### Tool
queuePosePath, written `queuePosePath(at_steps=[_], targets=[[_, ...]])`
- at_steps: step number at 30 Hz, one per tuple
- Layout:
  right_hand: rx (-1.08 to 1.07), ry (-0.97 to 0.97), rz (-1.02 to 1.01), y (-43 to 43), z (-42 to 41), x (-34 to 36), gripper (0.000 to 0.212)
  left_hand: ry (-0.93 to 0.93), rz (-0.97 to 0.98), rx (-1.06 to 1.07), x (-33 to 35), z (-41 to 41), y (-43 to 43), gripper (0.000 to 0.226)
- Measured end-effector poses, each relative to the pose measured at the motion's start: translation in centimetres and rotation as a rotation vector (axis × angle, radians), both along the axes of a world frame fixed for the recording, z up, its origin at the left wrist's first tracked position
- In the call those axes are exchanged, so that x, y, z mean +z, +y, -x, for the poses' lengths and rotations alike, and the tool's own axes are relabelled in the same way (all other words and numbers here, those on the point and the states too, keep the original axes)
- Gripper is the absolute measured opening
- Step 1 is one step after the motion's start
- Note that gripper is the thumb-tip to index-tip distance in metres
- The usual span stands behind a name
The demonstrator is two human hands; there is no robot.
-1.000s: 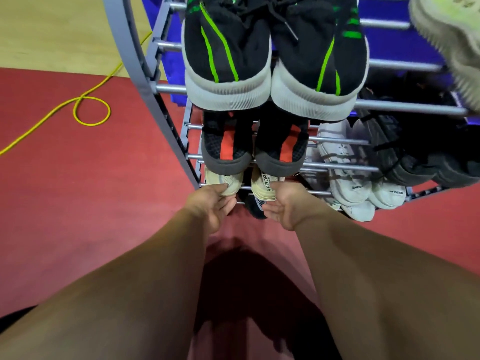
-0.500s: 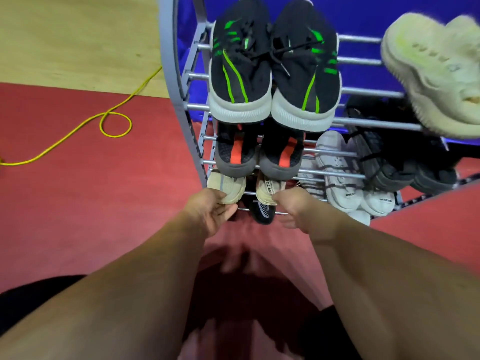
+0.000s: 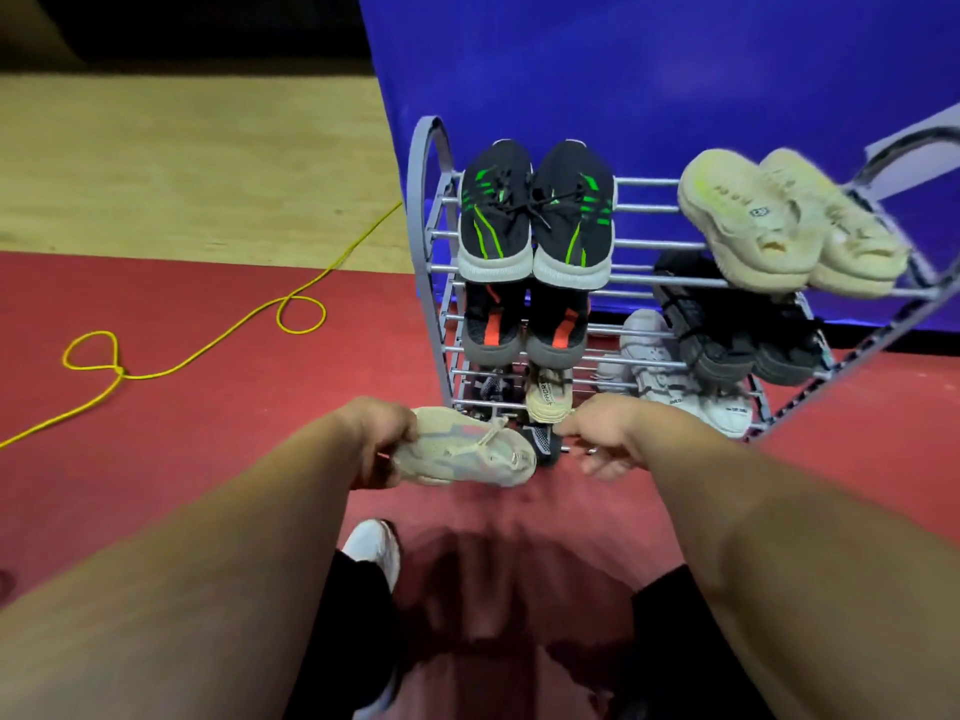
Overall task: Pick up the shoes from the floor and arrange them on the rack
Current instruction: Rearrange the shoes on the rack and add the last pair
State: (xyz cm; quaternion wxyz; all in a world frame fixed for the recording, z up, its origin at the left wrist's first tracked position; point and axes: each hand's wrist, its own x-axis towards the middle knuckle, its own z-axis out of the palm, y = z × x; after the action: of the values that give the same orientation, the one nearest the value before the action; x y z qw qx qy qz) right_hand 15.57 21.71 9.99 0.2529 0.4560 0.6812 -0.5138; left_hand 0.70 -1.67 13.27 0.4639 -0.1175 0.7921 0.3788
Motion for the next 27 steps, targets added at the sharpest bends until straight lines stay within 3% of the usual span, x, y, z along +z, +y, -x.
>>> queuePosePath(at_steps=[3, 6, 10, 15, 20, 27], targets=[[0.001, 0.011, -0.034, 0.5, -2.0, 0.9, 0.035, 0.074, 0.001, -0.014, 1.3, -0.5, -0.7, 0.013], [-0.042, 0.023, -0.088, 1.3, -4.2, 2.1, 0.073, 0.119, -0.062, -0.024, 2.0, -1.3, 0.2, 0.010], [-0.014, -0.034, 0.104, 2.6, -6.8, 3.2, 0.110, 0.062, -0.162, -0.008, 1.3, -2.6, 2.6, 0.027], [0.021, -0.064, 0.438, 4.3, -9.3, 3.8, 0.092, -0.052, -0.188, -0.009, -0.5, -4.5, 6.2, 0.030], [-0.049, -0.077, 0.382, 6.3, -9.8, 1.6, 0.056, -0.108, -0.185, 0.033, -4.1, -5.7, 10.0, 0.008], [-0.407, 0.017, 0.368, 9.7, -8.5, -1.2, 0.037, -0.106, -0.248, 0.154, -7.0, -3.8, 14.0, 0.032]])
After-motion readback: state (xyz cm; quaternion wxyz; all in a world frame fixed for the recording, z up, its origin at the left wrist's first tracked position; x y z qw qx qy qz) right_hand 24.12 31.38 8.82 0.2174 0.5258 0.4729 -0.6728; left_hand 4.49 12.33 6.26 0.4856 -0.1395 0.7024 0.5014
